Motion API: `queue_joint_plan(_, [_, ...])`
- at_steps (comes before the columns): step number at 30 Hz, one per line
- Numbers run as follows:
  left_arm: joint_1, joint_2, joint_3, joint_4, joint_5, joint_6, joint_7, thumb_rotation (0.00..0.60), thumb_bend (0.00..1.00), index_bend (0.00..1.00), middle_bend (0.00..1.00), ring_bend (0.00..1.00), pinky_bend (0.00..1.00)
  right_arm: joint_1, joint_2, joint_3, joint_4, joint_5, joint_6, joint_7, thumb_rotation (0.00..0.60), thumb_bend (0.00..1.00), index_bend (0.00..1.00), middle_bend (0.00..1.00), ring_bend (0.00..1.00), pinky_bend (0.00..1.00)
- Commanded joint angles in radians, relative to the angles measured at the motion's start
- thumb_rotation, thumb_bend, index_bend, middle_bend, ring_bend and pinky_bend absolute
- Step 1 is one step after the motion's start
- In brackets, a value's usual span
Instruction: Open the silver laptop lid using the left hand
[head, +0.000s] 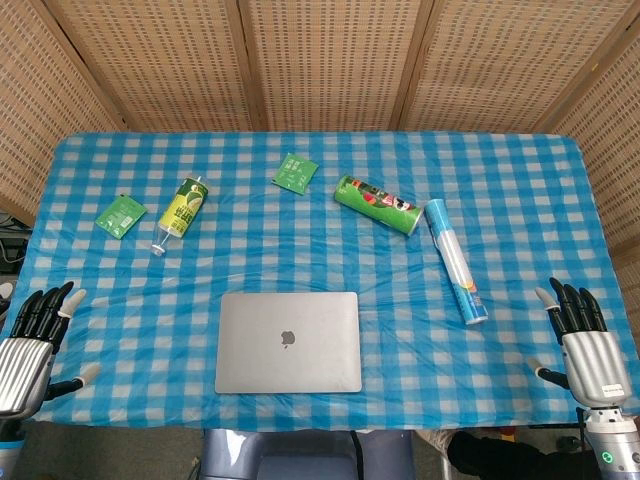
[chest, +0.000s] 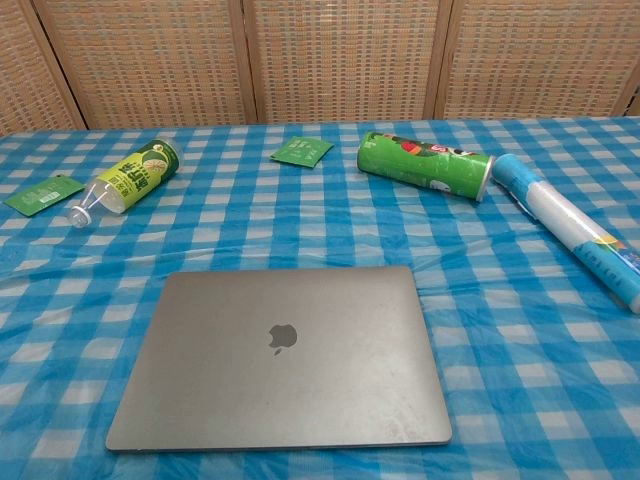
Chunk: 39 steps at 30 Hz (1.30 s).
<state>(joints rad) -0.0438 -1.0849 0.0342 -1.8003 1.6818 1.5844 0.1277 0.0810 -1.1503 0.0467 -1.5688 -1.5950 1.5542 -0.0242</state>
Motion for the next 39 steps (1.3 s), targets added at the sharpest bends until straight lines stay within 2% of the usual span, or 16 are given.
queue_joint_plan(1, [0.002,0.003,0.001,-0.002,0.002,0.002,-0.006,0.6,0.0,0.0,0.0,0.0,0.0,0.0,0.001,0.001,0.0,0.001,0.0,0.004,0.6,0.0,0.07,0.0,0.0,0.0])
queue_joint_plan(8, [-0.022,-0.008,0.013,0.0,0.033,-0.039,-0.028,0.6,0.0,0.0,0.0,0.0,0.0,-0.002,0.009,0.004,-0.005,0.004,0.002,0.022,0.6,0.0,0.07,0.0,0.0,0.0])
queue_joint_plan(13, [-0.16,-0.055,0.014,-0.004,0.138,-0.225,-0.006,0.6,0.0,0.0,0.0,0.0,0.0,0.003,0.01,-0.001,-0.006,-0.001,-0.011,0.023,0.6,0.0,0.07,0.0,0.0,0.0])
queue_joint_plan(16, [-0.228,-0.095,0.014,-0.019,0.163,-0.335,0.014,0.6,0.0,0.0,0.0,0.0,0.0,0.009,0.007,-0.001,-0.007,0.0,-0.023,0.014,0.6,0.0,0.07,0.0,0.0,0.0])
queue_joint_plan(20, [-0.312,-0.192,-0.013,-0.011,0.144,-0.496,0.146,0.6,0.0,0.0,0.0,0.0,0.0,0.012,0.004,0.001,-0.008,0.008,-0.032,0.006,0.6,0.0,0.07,0.0,0.0,0.0])
queue_joint_plan(24, [-0.372,-0.283,-0.036,0.019,0.113,-0.606,0.23,0.6,0.02,0.0,0.0,0.0,0.0,0.012,0.003,0.001,-0.009,0.008,-0.032,0.002,0.6,0.0,0.07,0.0,0.0,0.0])
queue_joint_plan(29, [-0.417,-0.386,-0.05,0.057,0.084,-0.674,0.282,0.6,0.05,0.0,0.0,0.0,0.0,0.012,0.004,-0.004,-0.009,0.002,-0.034,0.007,0.6,0.0,0.07,0.0,0.0,0.0])
queue_joint_plan(39, [-0.446,-0.539,-0.045,0.163,0.038,-0.695,0.399,0.6,0.07,0.0,0.0,0.0,0.0,0.007,0.016,-0.01,-0.018,-0.017,-0.02,0.031,0.6,0.0,0.07,0.0,0.0,0.0])
